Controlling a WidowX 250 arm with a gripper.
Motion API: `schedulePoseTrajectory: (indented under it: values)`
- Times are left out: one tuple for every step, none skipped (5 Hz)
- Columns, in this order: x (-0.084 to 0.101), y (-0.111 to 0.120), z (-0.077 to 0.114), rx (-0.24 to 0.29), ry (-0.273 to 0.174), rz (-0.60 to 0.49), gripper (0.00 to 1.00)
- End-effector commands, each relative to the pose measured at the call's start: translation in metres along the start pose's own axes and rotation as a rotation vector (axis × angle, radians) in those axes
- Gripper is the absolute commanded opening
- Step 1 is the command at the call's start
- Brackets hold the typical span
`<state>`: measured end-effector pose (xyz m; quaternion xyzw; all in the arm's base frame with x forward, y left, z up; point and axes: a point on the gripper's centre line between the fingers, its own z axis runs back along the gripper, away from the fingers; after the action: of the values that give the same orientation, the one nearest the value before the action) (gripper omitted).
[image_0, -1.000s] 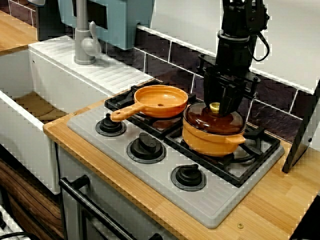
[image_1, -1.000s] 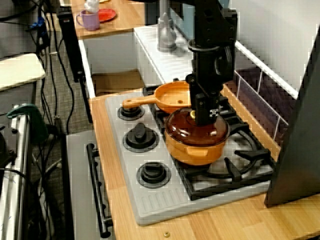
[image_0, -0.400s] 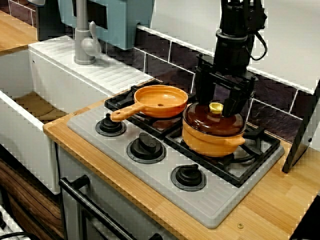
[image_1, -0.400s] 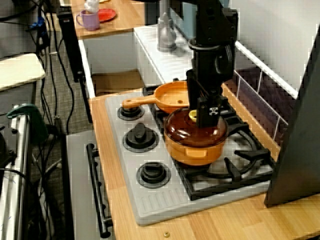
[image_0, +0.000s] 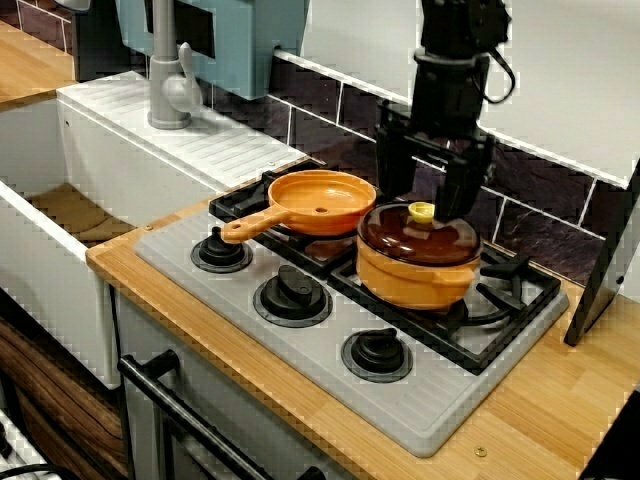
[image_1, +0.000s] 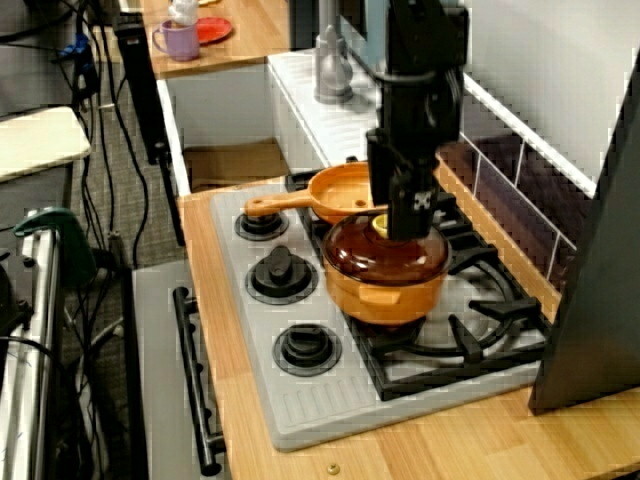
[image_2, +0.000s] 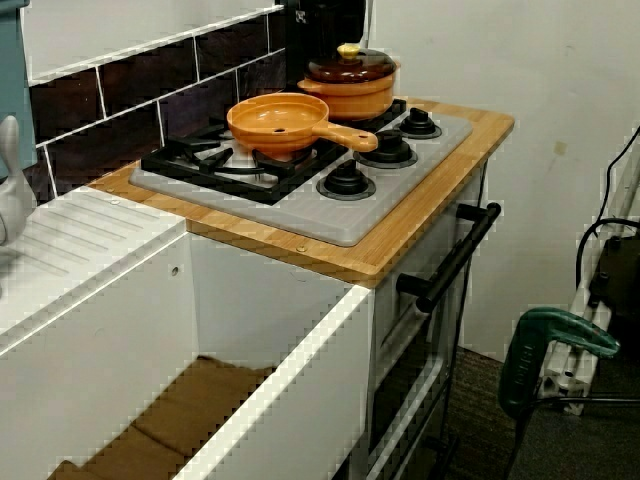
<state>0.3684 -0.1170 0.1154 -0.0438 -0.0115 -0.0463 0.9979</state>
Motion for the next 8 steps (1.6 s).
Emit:
schedulePoseTrajectory:
  values:
    - [-0.009, 0.029, 0.063, -0.105, -0.13, 0.058, 1.0]
    - [-0.018, 0.041, 0.066, -0.095, -0.151, 0.074, 1.0]
    - [-0.029, 0.052, 0.055, -0.039, -0.173, 0.046, 1.0]
    - [-0.036, 0.057, 0.046, -0.004, -0.171, 0.01, 1.0]
    - [-0.044, 0.059, 0.04, 0.042, -0.179, -0.016, 1.0]
    - [-0.053, 0.067, 0.037, 0.084, -0.179, -0.021, 1.0]
    - [-0.063, 0.078, 0.035, 0.1, -0.168, -0.034, 1.0]
    - [-0.069, 0.087, 0.031, 0.131, -0.15, -0.011, 1.0]
